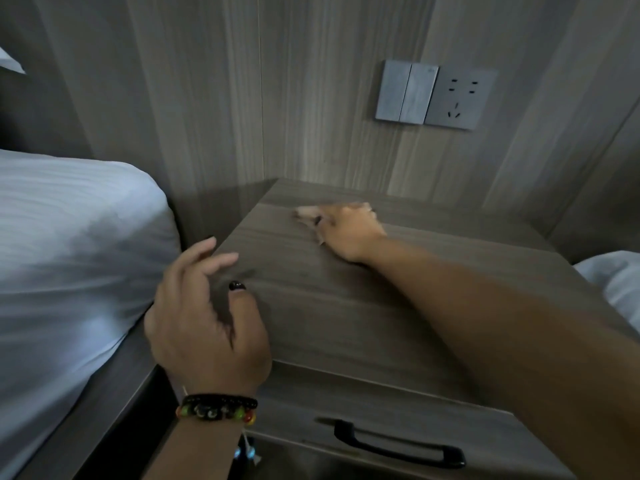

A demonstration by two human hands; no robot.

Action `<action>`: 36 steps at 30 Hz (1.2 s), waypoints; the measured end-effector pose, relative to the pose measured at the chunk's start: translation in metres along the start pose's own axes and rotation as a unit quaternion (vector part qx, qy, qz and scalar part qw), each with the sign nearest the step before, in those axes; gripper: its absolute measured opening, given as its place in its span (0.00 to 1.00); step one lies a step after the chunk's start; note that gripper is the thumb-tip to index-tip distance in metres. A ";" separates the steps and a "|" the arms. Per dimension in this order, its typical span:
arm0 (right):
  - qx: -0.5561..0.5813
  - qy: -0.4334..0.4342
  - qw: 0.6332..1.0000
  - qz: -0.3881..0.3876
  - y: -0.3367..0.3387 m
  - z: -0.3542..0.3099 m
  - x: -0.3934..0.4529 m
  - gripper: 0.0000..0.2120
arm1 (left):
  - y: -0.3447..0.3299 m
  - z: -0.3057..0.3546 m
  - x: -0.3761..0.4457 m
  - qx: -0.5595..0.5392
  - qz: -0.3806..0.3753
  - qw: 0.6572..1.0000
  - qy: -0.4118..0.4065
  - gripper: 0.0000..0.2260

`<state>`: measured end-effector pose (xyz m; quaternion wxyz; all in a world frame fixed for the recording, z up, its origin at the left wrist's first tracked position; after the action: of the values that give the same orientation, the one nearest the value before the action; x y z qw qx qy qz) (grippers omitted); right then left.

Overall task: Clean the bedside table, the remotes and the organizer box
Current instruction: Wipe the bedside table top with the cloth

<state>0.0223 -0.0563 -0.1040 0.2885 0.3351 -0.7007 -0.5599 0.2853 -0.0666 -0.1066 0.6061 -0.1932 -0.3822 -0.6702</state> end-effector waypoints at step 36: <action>0.055 0.236 0.970 -0.007 -0.011 -0.068 -0.056 0.17 | 0.014 -0.059 0.015 -0.251 0.081 0.893 0.365 0.08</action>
<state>0.1110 -0.0538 -0.1021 0.4234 0.4781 -0.6398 -0.4276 0.3079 -0.1200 -0.1291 0.6865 -0.1112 0.0634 -0.7157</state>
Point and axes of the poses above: each hand's wrist, its own x-axis towards the middle knuckle, its own y-axis out of the back of the hand, z = x × y, the point moved 6 cm from there along x, towards the middle knuckle, and after that the axes turned 9 degrees about -z, right-handed, at the moved point
